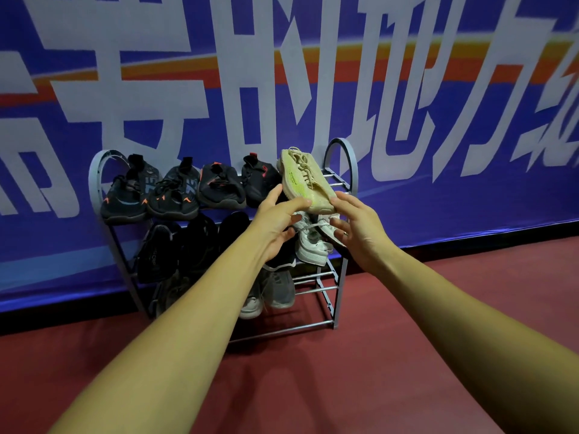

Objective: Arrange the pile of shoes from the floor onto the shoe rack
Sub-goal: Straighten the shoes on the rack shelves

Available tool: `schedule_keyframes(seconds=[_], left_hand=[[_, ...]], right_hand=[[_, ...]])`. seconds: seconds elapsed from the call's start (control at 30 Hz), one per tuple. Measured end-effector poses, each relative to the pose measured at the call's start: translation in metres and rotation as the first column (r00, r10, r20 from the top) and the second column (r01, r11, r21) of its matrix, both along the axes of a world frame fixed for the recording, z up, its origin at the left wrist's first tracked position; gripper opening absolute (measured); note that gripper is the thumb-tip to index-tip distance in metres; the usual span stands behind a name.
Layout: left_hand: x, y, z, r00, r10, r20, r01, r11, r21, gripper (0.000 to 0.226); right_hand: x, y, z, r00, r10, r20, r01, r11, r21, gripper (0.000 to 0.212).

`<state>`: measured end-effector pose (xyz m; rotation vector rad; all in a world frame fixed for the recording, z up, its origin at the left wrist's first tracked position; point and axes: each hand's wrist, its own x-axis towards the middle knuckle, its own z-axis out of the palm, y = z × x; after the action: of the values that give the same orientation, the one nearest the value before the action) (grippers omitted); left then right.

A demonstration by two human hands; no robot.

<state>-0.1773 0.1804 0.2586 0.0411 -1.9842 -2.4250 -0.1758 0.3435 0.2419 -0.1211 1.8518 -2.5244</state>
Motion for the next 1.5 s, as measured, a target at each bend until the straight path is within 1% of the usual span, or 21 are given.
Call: schedule_keyframes(seconds=[0.07, 0.13, 0.2, 0.23, 0.27, 0.33, 0.47, 0.5, 0.63, 0.73, 0.8, 0.87, 0.9, 1.0, 1.13, 1.27, 1.4, 1.5], left_hand=[[-0.004, 0.007, 0.002, 0.999, 0.036, -0.015, -0.035, 0.999, 0.017, 0.058], [-0.008, 0.016, 0.004, 0.995, 0.091, -0.027, -0.091, 0.996, 0.012, 0.061], [-0.012, 0.025, 0.004, 0.991, 0.127, -0.026, -0.127, 0.992, 0.003, 0.066], [-0.015, 0.028, 0.004, 0.99, 0.137, -0.029, -0.137, 0.991, -0.001, 0.067], [-0.017, 0.031, 0.003, 0.99, 0.139, -0.036, -0.14, 0.99, -0.006, 0.065], [-0.022, 0.037, 0.001, 0.989, 0.131, -0.063, -0.133, 0.991, -0.031, 0.062], [-0.032, 0.047, -0.003, 0.985, 0.107, -0.135, -0.118, 0.99, -0.08, 0.058], [-0.034, 0.049, -0.004, 0.985, 0.102, -0.141, -0.115, 0.99, -0.084, 0.058], [-0.039, 0.057, -0.013, 0.985, 0.105, -0.139, -0.115, 0.991, -0.067, 0.059], [-0.045, 0.062, -0.017, 0.982, 0.095, -0.162, -0.107, 0.992, -0.068, 0.06], [-0.048, 0.062, -0.013, 0.982, 0.075, -0.175, -0.091, 0.992, -0.087, 0.05], [-0.05, 0.062, -0.011, 0.986, 0.055, -0.156, -0.07, 0.993, -0.092, 0.04], [-0.051, 0.062, -0.012, 0.991, 0.045, -0.129, -0.057, 0.994, -0.091, 0.04], [-0.053, 0.062, -0.017, 0.998, 0.02, -0.059, -0.025, 0.996, -0.08, 0.053], [-0.058, 0.068, -0.017, 0.999, 0.015, -0.033, -0.016, 1.0, -0.022, 0.07], [-0.065, 0.074, -0.016, 0.999, 0.038, -0.001, -0.038, 0.997, 0.064, 0.066], [-0.071, 0.082, -0.015, 0.998, 0.067, 0.019, -0.068, 0.996, 0.055, 0.064], [-0.077, 0.085, -0.017, 0.995, 0.095, 0.032, -0.097, 0.994, 0.043, 0.066]], right_hand=[[-0.002, 0.003, 0.001, 0.999, -0.026, -0.045, 0.028, 0.999, 0.044, 0.017], [-0.005, 0.007, 0.001, 0.994, -0.076, -0.077, 0.081, 0.995, 0.064, 0.024], [-0.008, 0.009, 0.001, 0.99, -0.116, -0.082, 0.121, 0.991, 0.056, 0.036], [-0.008, 0.012, 0.001, 0.989, -0.124, -0.08, 0.129, 0.99, 0.061, 0.038], [-0.01, 0.014, 0.0, 0.99, -0.123, -0.076, 0.128, 0.989, 0.071, 0.037], [-0.013, 0.019, -0.003, 0.991, -0.111, -0.07, 0.117, 0.99, 0.081, 0.027], [-0.023, 0.031, -0.006, 0.988, -0.116, -0.097, 0.123, 0.99, 0.062, 0.013], [-0.025, 0.033, -0.006, 0.987, -0.118, -0.107, 0.126, 0.99, 0.067, 0.015], [-0.035, 0.035, -0.008, 0.977, -0.184, -0.108, 0.194, 0.977, 0.089, 0.046], [-0.041, 0.035, -0.014, 0.975, -0.208, -0.082, 0.214, 0.974, 0.069, 0.048], [-0.044, 0.035, -0.017, 0.974, -0.215, -0.068, 0.218, 0.975, 0.047, 0.047], [-0.048, 0.037, -0.018, 0.972, -0.226, -0.057, 0.228, 0.973, 0.027, 0.045], [-0.051, 0.039, -0.019, 0.972, -0.23, -0.054, 0.231, 0.973, 0.017, 0.043], [-0.056, 0.04, -0.022, 0.971, -0.233, -0.054, 0.234, 0.972, 0.008, 0.04], [-0.061, 0.036, -0.023, 0.97, -0.239, -0.05, 0.239, 0.971, -0.008, 0.039], [-0.069, 0.033, -0.019, 0.965, -0.26, -0.037, 0.259, 0.965, -0.042, 0.041], [-0.078, 0.035, -0.02, 0.958, -0.287, -0.015, 0.286, 0.957, -0.051, 0.037], [-0.084, 0.033, -0.023, 0.951, -0.308, 0.005, 0.307, 0.95, -0.063, 0.04]])
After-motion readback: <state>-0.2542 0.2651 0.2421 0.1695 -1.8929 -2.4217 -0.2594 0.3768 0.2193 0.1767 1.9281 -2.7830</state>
